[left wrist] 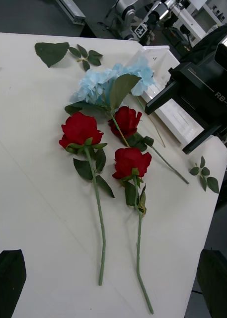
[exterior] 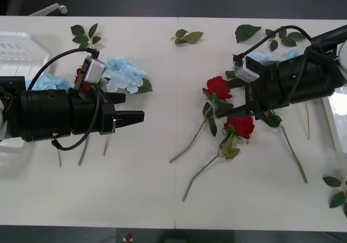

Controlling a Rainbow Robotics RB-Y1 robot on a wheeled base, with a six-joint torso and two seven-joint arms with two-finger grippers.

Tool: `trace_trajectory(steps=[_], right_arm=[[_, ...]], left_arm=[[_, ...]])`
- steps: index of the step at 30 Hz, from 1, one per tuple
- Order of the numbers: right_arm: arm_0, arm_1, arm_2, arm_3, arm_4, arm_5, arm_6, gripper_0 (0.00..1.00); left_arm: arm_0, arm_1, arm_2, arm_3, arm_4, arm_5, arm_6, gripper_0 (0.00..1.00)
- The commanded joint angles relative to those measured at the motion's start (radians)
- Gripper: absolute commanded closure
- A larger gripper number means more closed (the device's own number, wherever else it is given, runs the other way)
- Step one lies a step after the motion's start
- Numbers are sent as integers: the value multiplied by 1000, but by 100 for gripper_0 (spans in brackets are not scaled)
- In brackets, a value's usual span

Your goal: Put the red flowers into the right box and the blue flowers into the left box

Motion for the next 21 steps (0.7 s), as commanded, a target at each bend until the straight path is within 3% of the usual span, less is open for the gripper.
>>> trace_trajectory(steps=[1, 21], right_arm=[[-15, 6, -21, -11, 0, -5, 7, 0], [-15, 6, -21, -11, 0, -5, 7, 0]], left_arm=[[-33, 5, 3, -8, -3, 5, -21, 0], [-33, 5, 3, -8, -3, 5, -21, 0]])
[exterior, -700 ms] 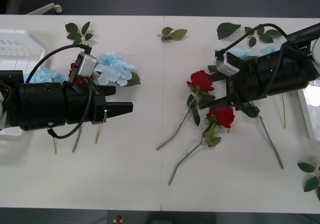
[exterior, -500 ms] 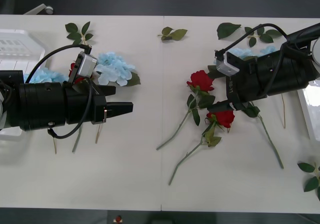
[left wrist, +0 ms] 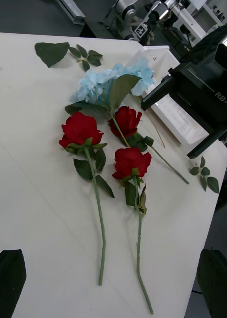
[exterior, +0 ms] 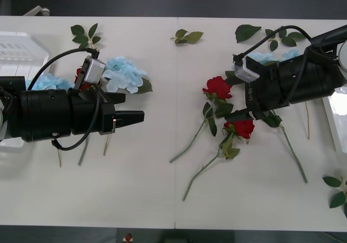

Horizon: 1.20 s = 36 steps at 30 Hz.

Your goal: Put the red flowers into the right box and the blue flowers into the left box

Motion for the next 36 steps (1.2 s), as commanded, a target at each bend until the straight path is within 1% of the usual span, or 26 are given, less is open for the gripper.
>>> trace_trajectory(steps=[1, 31, 32, 36], right_arm=[[-15, 6, -21, -11, 0, -5, 7, 0], [-15, 6, -21, -11, 0, -5, 7, 0], [-15, 6, -21, -11, 0, -5, 7, 0], [-15, 6, -21, -11, 0, -5, 7, 0]], left_arm=[[-33, 5, 3, -8, -3, 5, -21, 0], [-33, 5, 3, -8, -3, 5, -21, 0], [20, -27, -28, 21, -4, 7, -21, 0], [21, -52, 11, 32, 17, 24, -18, 0]])
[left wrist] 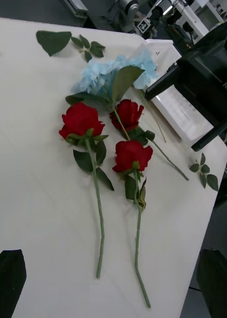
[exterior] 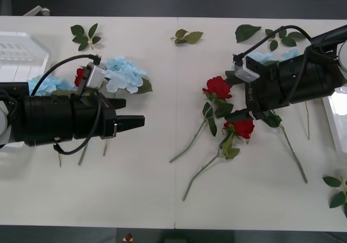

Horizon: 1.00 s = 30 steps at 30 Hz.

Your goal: Put the red flowers into the right box and the blue flowers into the left box

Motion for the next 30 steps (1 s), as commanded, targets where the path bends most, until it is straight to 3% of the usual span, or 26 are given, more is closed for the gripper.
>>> trace_trajectory(steps=[1, 5, 6, 10, 15, 22, 30], right_arm=[[-15, 6, -21, -11, 0, -5, 7, 0], [-15, 6, -21, -11, 0, -5, 7, 0], [23, 19, 4, -3, 0, 3, 7, 0], [-2, 1, -13, 9, -7, 37, 6, 0], [-86, -47, -18, 55, 38, 164, -367, 0], [-166, -133, -18, 170, 144, 265, -919, 0], [-167, -142, -18, 346, 363, 268, -1164, 0]], left_arm=[[4, -30, 46, 8, 31, 22, -15, 0], [-6, -7, 112, 26, 105, 53, 5, 0], [-10, -4, 124, 36, 118, 68, 8, 0], [-20, 5, 254, 138, 189, 215, 31, 0], [-28, 28, 374, 302, 166, 405, 135, 0], [-34, 40, 458, 445, -172, 580, 387, 0], [-34, -24, 452, 430, -543, 609, 658, 0]])
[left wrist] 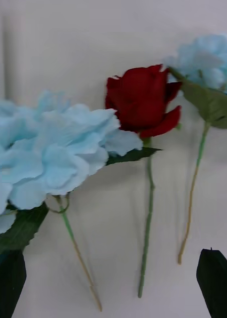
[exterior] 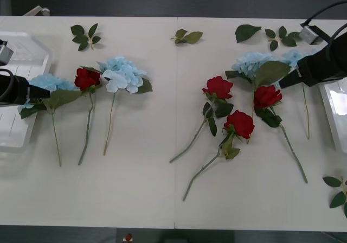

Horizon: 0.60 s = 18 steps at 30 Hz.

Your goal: Put the red flowers into the right box and the blue flowers into the left box

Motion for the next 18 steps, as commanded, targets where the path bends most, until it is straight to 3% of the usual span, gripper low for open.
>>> trace_trajectory(steps=[1, 7, 18], right_arm=[[-11, -9, -6, 108, 107, -14, -76, 0], [-13, 48, -6, 246, 227, -54, -62, 0], [-18, 190, -6, 403, 354, -185, -36, 0]], left_arm=[[-32, -50, 2, -29, -132, 3, 146, 0], [-37, -147, -60, -51, -394, -27, 296, 0], [-78, -218, -205, -49, -650, -82, 499, 0]])
